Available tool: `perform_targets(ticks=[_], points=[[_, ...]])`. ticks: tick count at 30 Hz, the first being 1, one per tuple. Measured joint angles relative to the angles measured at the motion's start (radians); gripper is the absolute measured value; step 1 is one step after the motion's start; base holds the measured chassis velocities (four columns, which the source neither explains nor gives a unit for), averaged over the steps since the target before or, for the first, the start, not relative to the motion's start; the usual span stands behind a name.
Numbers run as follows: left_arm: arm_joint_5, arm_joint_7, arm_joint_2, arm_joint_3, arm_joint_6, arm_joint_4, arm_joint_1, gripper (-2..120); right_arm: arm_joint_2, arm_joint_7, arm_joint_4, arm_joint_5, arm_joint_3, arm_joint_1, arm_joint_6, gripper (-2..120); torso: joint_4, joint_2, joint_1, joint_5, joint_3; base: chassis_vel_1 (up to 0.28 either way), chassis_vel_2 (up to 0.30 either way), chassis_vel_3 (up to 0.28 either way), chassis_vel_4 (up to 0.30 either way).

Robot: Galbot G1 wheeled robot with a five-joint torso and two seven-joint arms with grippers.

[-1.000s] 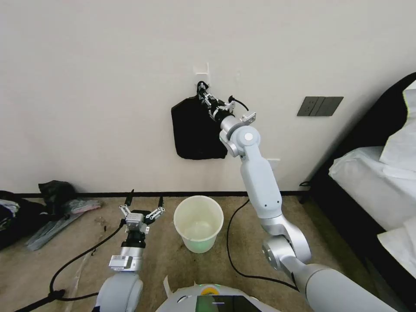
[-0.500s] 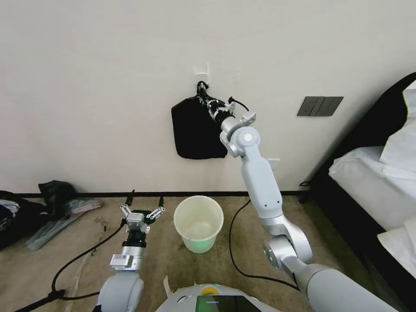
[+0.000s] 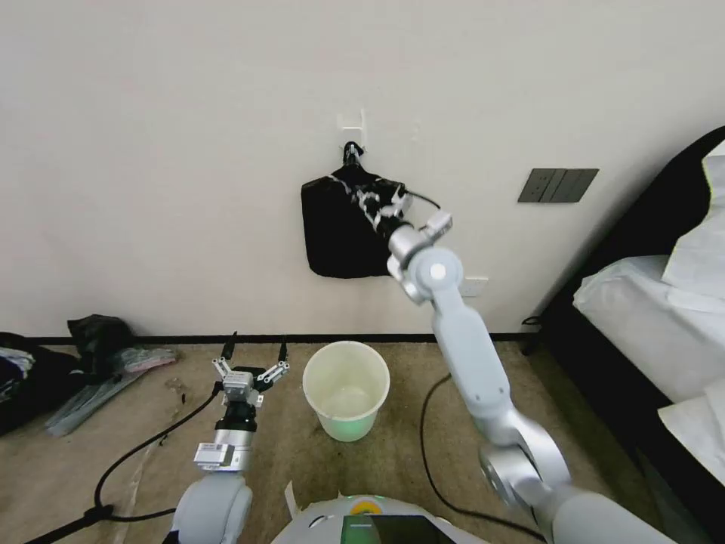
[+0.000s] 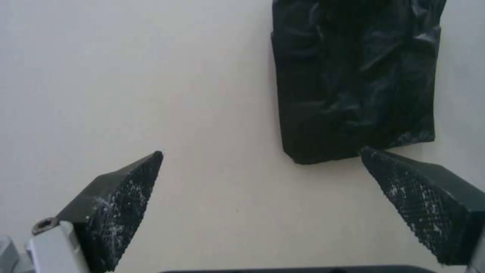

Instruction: Place a trash bag onto the trash bin.

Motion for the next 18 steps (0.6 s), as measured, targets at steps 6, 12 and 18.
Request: perform_targets(ticks=[6, 12, 18], points=[[-0.014, -0.002, 0.001, 0.014, 0.022, 0.002, -0.012, 100, -0.041, -0.018, 0.092, -0.103, -0.035, -0.164, -0.002, 0, 0.0000, 0.000, 0.000, 0.0000, 0.000, 0.000, 0.000, 0.000, 0.000], [-0.017, -0.003, 0.000, 0.015, 0.023, 0.003, -0.016, 100, -0.061, -0.042, 0.157, -0.198, -0.048, -0.287, 0.003, 0, 0.0000, 0.000, 0.000, 0.0000, 0.000, 0.000, 0.000, 0.000, 0.000], [-0.022, -0.003, 0.001, 0.009, 0.023, 0.004, -0.017, 100, -0.083, -0.066, 0.190, -0.306, -0.076, -0.385, 0.021, 0, 0.0000, 0.000, 0.000, -0.0001, 0.000, 0.000, 0.000, 0.000, 0.000]])
